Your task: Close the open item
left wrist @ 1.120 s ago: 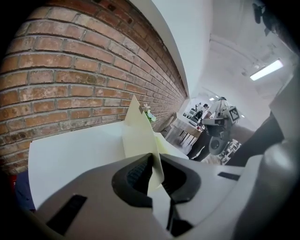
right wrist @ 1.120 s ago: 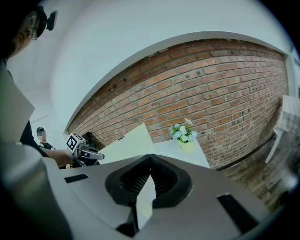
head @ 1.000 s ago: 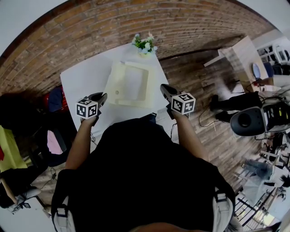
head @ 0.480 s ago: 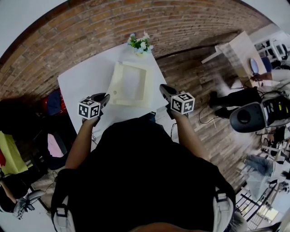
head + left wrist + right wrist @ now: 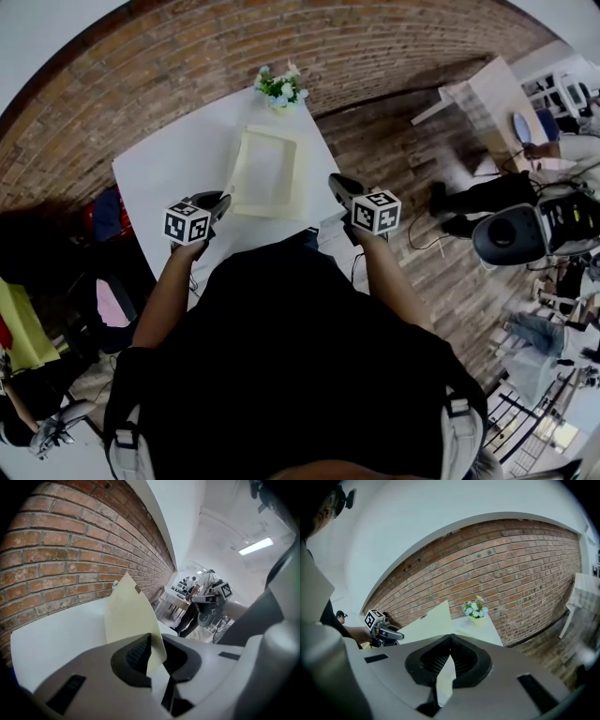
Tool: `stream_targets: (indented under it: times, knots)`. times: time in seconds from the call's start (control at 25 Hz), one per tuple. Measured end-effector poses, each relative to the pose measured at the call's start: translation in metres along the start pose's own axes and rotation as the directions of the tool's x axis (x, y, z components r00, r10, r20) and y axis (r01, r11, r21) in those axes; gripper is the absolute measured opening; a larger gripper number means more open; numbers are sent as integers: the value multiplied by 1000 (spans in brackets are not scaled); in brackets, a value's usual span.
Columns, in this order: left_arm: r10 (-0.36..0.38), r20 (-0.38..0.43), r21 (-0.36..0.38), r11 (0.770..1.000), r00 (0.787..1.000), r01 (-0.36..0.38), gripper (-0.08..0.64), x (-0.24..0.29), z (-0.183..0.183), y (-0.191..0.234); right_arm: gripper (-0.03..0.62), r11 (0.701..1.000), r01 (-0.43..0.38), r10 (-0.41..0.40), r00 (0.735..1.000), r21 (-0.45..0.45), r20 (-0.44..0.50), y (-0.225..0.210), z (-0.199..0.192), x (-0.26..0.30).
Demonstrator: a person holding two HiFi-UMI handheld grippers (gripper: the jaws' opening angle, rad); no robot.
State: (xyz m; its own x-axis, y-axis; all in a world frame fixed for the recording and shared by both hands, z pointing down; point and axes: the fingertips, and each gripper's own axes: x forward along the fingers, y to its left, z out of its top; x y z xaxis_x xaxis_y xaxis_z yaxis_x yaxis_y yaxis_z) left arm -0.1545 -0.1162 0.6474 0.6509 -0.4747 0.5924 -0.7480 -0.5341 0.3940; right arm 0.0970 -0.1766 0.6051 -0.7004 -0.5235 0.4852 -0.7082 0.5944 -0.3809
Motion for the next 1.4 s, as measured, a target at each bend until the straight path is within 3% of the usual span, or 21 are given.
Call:
stream_targets:
  times: [0.6,1.4]
  knots:
    - [-87,-56,27,996,995,89,49,38,3,-26,20,999,24,-23,1000,28,-14,-15,-15,-8]
    - [-173,-159,55,981,972,183,57,83,-7,-63,20,998,26,-24,999,55,-39,-31,-34,-21]
